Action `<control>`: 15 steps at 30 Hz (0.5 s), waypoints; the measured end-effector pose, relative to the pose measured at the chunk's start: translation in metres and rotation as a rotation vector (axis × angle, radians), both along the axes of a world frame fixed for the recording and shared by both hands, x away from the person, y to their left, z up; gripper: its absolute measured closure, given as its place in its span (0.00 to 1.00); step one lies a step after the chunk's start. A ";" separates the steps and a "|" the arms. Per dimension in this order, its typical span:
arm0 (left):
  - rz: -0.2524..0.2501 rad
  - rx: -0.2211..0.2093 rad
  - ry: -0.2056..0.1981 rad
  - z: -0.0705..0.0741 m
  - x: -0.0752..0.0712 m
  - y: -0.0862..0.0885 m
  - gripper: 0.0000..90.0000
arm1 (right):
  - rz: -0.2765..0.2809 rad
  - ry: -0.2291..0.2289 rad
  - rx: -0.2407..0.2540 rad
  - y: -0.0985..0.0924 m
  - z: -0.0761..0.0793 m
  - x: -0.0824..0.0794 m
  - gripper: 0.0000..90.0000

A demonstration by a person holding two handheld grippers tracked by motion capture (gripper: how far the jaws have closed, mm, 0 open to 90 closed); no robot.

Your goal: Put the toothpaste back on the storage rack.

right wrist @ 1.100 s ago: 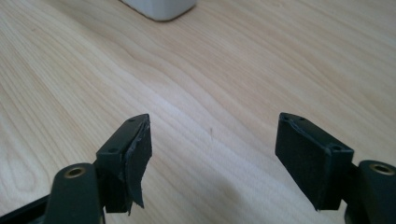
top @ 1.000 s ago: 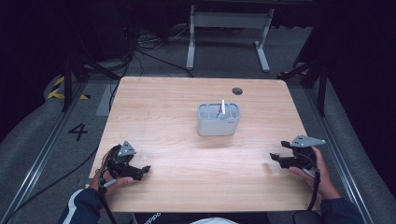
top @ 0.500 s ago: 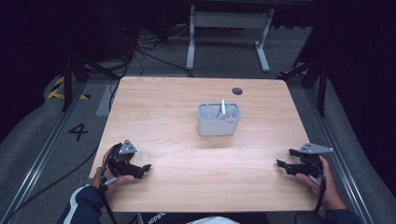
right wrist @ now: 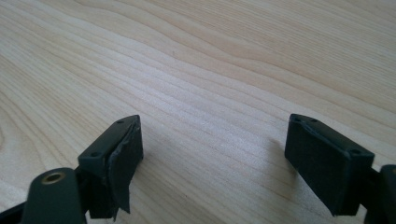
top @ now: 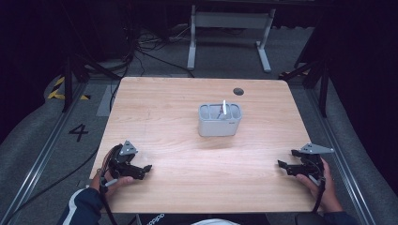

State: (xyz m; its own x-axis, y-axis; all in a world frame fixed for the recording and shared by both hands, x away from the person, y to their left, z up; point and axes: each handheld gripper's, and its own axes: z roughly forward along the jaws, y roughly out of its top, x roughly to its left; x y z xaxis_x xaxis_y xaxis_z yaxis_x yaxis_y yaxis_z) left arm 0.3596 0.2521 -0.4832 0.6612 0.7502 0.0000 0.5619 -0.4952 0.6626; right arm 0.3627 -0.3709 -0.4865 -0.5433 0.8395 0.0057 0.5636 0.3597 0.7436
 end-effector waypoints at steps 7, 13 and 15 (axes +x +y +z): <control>0.006 -0.008 0.007 0.000 0.001 -0.001 0.00 | -0.001 0.001 -0.001 0.000 0.000 0.000 0.21; 0.016 -0.010 0.016 0.000 0.001 -0.002 0.00 | -0.001 0.001 0.001 0.000 0.000 0.000 0.21; 0.015 -0.011 0.016 0.000 0.001 -0.002 0.00 | -0.001 0.003 0.001 0.000 0.000 0.000 0.21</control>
State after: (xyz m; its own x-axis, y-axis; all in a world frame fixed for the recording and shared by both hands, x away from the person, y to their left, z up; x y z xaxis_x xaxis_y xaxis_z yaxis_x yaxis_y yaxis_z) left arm 0.3602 0.2505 -0.4832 0.6496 0.7600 -0.0190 0.5798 -0.4790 0.6591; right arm 0.3630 -0.3709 -0.4865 -0.5424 0.8401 0.0081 0.5661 0.3584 0.7424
